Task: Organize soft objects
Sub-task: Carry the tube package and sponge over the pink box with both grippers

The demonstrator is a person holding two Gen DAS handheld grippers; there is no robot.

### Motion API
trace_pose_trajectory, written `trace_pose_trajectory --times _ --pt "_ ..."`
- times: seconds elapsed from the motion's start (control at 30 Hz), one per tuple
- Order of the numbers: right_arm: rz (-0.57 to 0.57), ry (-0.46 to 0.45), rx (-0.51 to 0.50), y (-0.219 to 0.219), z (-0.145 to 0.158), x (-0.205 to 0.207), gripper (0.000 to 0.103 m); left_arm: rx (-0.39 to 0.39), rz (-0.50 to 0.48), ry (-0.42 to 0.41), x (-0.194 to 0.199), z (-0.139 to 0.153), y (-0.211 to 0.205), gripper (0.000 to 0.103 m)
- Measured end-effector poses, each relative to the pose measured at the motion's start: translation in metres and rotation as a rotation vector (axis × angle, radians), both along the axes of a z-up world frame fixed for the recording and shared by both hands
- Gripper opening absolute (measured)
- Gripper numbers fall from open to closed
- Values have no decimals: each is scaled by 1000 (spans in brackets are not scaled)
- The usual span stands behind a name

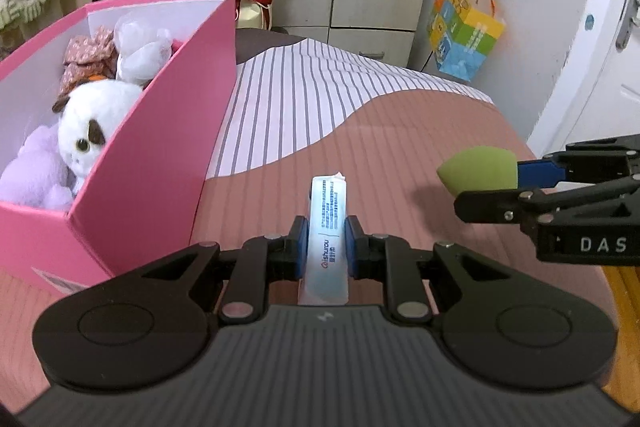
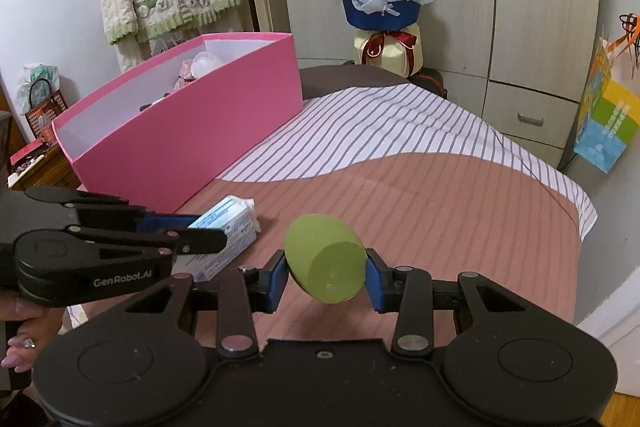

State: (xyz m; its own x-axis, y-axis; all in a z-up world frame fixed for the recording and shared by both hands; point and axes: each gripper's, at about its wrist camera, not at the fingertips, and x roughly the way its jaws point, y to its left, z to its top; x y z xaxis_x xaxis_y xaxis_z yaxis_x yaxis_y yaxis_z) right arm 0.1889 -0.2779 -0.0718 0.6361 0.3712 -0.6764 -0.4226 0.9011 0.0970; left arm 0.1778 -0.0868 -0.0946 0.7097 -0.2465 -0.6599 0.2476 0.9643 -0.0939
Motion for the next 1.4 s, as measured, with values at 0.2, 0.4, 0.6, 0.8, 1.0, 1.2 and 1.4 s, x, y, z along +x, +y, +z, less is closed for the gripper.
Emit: trace_pose_trajectory --times 0.2,0.4,0.6,0.8,1.0,1.2,1.4 --pt "-10 5 2 -2 -1 -1 45 33 -39 29 7 -1 -7 25" --pt "-14 6 1 -3 -1 -5 45 65 -70 28 15 -4 -13 27" --pt "-18 15 5 -4 -5 -11 45 70 -87 12 15 -4 -14 22" --pt "-22 11 6 -6 -4 -15 45 31 -63 -14 9 1 -8 21" --pt "-15 16 7 -6 -4 -18 45 -15 -67 -21 -1 10 2 21" --pt "1 39 5 0 -10 -25 45 -18 -97 -6 -16 15 9 21" --pt "6 61 -15 7 -13 -41 45 -31 -145 33 -33 15 19 21"
